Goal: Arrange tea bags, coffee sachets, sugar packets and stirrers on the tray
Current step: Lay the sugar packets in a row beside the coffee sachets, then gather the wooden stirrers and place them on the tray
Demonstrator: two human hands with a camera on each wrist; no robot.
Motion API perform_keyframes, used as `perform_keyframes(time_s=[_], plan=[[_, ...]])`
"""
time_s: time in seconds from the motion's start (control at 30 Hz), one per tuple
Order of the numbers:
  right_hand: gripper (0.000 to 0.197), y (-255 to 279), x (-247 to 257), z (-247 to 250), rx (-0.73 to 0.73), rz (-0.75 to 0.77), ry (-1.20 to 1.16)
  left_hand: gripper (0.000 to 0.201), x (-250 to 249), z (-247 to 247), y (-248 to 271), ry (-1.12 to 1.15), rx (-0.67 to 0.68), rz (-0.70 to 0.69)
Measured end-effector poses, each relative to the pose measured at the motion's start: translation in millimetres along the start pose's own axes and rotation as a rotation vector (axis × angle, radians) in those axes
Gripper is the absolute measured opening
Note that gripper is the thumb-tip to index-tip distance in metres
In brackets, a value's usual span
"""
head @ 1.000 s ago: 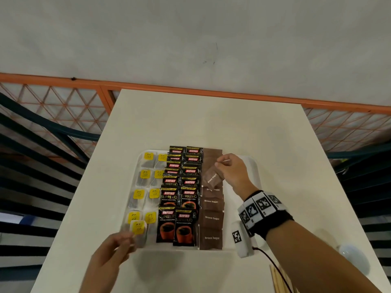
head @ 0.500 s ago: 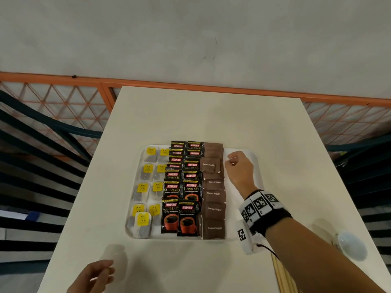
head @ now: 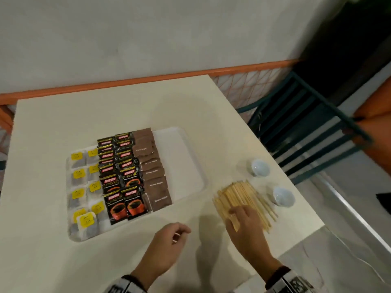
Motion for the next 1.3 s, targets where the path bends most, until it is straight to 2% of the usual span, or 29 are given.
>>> perform_keyframes(time_s=[0.13, 0.23, 0.3, 0.47, 0.6, 0.7, 0.77, 0.8, 0.83, 0.93, 1.0, 1.1, 1.17, 1.3], plan=[[0.052, 3.6, -26.5, 17.6, -0.018, -0.048, 0.130, 0.011, -26.9, -40.9, -21.4, -0.065, 0.090, -0.032], [0.079, -11.4, -47.4, 13.9, 0.091, -0.175, 0.049, 0.020, -38.4, -65.1, -39.0, -0.073, 0.117, 0.047], [0.092, -22.3, -55.0, 10.7, 0.110, -0.169, 0.060, 0.032, -43.0, -76.9, -50.1, -0.047, 0.102, 0.146], [0.093, -46.3, -70.0, 12.4, 0.142, -0.218, 0.000, 0.046, -54.8, -96.9, -69.4, 0.108, 0.002, 0.345], [0.098, -48.4, -70.9, 11.9, 0.215, -0.171, -0.041, 0.040, -65.7, -110.7, -76.3, 0.299, -0.087, 0.401], [0.107, -45.9, -65.4, 6.6, 0.291, -0.120, -0.062, 0.044, -65.5, -118.0, -82.7, 0.336, -0.149, 0.404], [0.101, -46.5, -61.5, 3.1, 0.320, -0.097, -0.015, 0.046, -67.9, -121.1, -84.1, 0.302, -0.159, 0.393], [0.092, -48.0, -60.1, 0.4, 0.331, -0.096, 0.018, 0.045, -69.5, -122.8, -84.5, 0.287, -0.150, 0.379], [0.080, -49.3, -58.9, -1.7, 0.338, -0.097, 0.047, 0.041, -71.1, -125.0, -85.0, 0.278, -0.141, 0.358], [0.040, -50.5, -51.9, -6.4, 0.326, -0.078, 0.057, 0.012, -74.6, -128.8, -85.7, 0.262, -0.148, 0.309], [0.026, -49.7, -49.0, -8.0, 0.311, -0.103, -0.023, 0.013, -74.9, -129.4, -86.1, 0.270, -0.162, 0.303], [0.021, -50.9, -47.1, -1.3, 0.290, -0.162, -0.124, 0.021, -75.3, -130.2, -84.6, 0.296, -0.167, 0.318], [0.022, -54.5, -46.1, 0.4, 0.290, -0.168, -0.115, 0.026, -73.6, -130.6, -85.4, 0.328, -0.182, 0.333], [0.025, -60.3, -42.5, -0.2, 0.318, -0.136, -0.033, 0.023, -69.3, -131.3, -87.5, 0.352, -0.229, 0.357]])
Point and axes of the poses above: each hand's wrist, its own y-axis away from the middle knuckle, its own z-axis out of the back of the hand, x = y × z, the point moved 4 cm from there along -y, towards the middle knuckle, and after that the axes turned 2 degrees about -y, right-handed, at the moved point
